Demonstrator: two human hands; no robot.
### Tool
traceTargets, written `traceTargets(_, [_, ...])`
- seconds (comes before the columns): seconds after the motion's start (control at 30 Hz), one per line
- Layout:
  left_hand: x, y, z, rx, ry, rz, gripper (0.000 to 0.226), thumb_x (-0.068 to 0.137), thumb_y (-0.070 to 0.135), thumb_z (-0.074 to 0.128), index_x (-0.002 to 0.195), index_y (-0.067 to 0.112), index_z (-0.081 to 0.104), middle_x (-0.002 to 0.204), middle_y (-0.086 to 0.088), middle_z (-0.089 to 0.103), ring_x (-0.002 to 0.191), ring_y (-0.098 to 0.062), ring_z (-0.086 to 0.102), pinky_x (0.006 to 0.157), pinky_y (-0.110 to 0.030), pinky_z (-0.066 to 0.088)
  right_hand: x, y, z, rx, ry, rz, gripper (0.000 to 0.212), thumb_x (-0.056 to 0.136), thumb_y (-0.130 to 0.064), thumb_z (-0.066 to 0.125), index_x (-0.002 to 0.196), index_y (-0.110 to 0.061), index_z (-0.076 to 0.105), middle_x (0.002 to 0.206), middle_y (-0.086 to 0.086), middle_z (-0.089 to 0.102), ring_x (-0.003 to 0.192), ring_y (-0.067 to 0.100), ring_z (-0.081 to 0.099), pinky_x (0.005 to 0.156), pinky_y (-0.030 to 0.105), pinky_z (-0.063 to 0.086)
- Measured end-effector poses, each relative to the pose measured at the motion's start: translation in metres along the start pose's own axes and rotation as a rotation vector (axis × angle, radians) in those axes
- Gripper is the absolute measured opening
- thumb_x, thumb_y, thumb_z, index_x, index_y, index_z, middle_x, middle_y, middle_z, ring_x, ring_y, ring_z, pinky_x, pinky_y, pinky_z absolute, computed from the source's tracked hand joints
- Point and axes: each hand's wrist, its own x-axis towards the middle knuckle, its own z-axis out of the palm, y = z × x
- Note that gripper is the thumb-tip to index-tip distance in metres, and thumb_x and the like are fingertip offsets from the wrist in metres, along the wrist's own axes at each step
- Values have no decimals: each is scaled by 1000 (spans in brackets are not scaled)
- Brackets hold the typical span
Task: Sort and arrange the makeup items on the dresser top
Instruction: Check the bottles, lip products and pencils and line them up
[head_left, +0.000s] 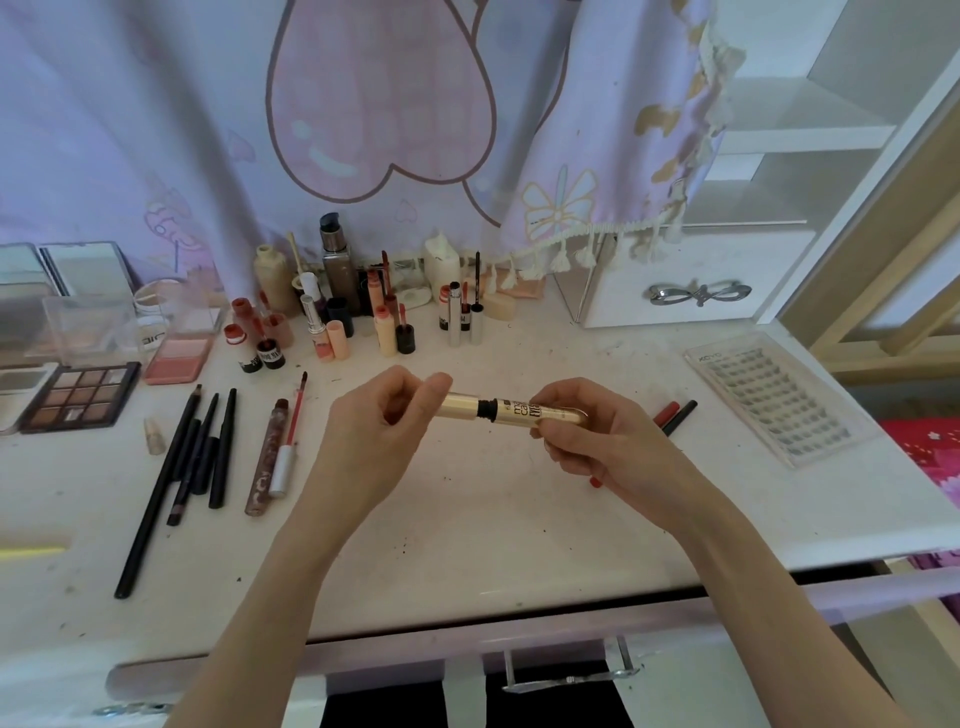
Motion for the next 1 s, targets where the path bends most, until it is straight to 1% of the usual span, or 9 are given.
traceTargets(0.1, [2, 1, -1, -38, 92, -56, 52, 78, 57, 39, 64, 10, 60, 43, 7, 49, 42, -6, 41, 45, -15, 33, 0, -1, 2, 12, 3, -2, 17, 86, 2, 58, 96, -12, 62, 77, 3, 57, 59, 7, 48, 48, 14, 36])
traceTargets(0.2, [1, 4, -3, -69, 25, -55, 38, 76, 56, 41, 75, 22, 59, 50, 7, 53, 45, -2, 47, 48, -11, 39, 1, 2, 2, 48, 38, 19, 15, 88, -1, 57, 98, -10, 62, 77, 5, 63, 64, 12, 49, 52, 19, 36])
traceTargets(0.27, [-1, 5, -4, -147, -81, -36, 11, 83, 36, 54, 91, 29, 55, 66, 6, 58, 54, 0, 52, 54, -11, 44, 2, 4, 1, 92, 53, 40, 12, 87, -6, 58, 97, -10, 63, 76, 6, 64, 64, 15, 49, 53, 21, 35])
traceTargets(0.37, [-2, 3, -4, -231, -110, 8, 20, 83, 12, 61, 95, 27, 58, 76, 7, 60, 61, 0, 54, 59, -12, 46, 1, 4, 3, 159, 14, 56, 19, 78, -18, 60, 94, -8, 62, 72, 7, 64, 61, 14, 50, 51, 18, 36])
traceTargets(0.47, [0, 7, -5, -317, -46, -26, 11, 79, 20, 63, 89, 24, 61, 65, 11, 60, 57, 1, 53, 57, -11, 44, -3, -1, 2, 46, -53, 51, 14, 84, -13, 59, 97, -8, 60, 77, 8, 67, 62, 11, 51, 50, 15, 37])
traceTargets(0.63, [6, 13, -9, -437, 29, -42, 32, 69, 38, 58, 89, 14, 63, 59, 14, 60, 54, 0, 51, 55, -10, 42, -5, -6, 6, -204, -69, 45, 12, 87, -8, 61, 99, -13, 61, 84, 1, 72, 58, 1, 56, 51, 11, 38])
traceTargets(0.83, [4, 16, -6, -467, 57, -49, 40, 66, 40, 61, 103, 25, 60, 74, 7, 60, 61, 1, 52, 59, -11, 43, 3, 6, 15, 49, 59, 48, 15, 84, -15, 63, 97, -16, 71, 79, 3, 63, 76, 20, 51, 65, 24, 43])
traceTargets(0.93, [-1, 14, -2, -261, -21, -80, 43, 62, 49, 60, 102, 35, 59, 80, 11, 56, 68, 3, 51, 66, -14, 46, 5, 5, 20, 160, 80, 62, 27, 76, -24, 65, 100, -14, 71, 72, -5, 59, 73, 15, 44, 61, 24, 38])
traceTargets(1.0, [-3, 14, 3, -177, -99, -94, 39, 59, 54, 59, 96, 41, 61, 80, 12, 54, 68, -4, 48, 68, -19, 44, 6, 3, 26, 220, 59, 43, 31, 72, -24, 64, 100, -12, 71, 69, -6, 59, 70, 13, 45, 60, 22, 38])
